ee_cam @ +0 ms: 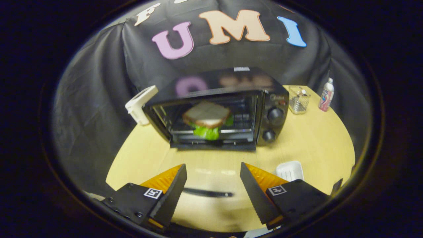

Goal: Open the toaster oven, put the food inside, and close the toaster oven door.

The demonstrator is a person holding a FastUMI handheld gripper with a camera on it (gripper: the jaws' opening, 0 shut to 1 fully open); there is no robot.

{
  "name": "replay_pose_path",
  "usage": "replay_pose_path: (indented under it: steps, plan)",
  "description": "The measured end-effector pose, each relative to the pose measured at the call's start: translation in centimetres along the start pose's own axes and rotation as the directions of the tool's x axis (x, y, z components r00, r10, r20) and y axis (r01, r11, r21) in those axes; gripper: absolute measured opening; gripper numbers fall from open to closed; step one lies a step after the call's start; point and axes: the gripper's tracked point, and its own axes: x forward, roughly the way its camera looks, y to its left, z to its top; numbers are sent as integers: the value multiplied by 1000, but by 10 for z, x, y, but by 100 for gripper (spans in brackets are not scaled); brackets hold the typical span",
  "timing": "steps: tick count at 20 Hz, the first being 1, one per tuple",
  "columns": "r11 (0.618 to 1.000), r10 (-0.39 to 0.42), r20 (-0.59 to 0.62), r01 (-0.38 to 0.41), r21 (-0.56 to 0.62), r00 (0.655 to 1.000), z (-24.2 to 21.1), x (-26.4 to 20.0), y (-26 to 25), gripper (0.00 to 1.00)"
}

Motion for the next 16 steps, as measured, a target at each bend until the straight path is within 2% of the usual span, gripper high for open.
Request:
replay_pose_path:
  steps: [5, 8, 12, 16]
  plan:
    - [1000, -4, -145, 1, -21, 989, -62, 2, -10, 99]
    - [999, -12, -184, 18, 29, 983, -82, 18, -16, 98]
    - [996, -23, -189, 39, 85, 982, -86, 39, -24, 99]
    - [995, -27, -171, 44, 94, 985, -78, 39, -26, 98]
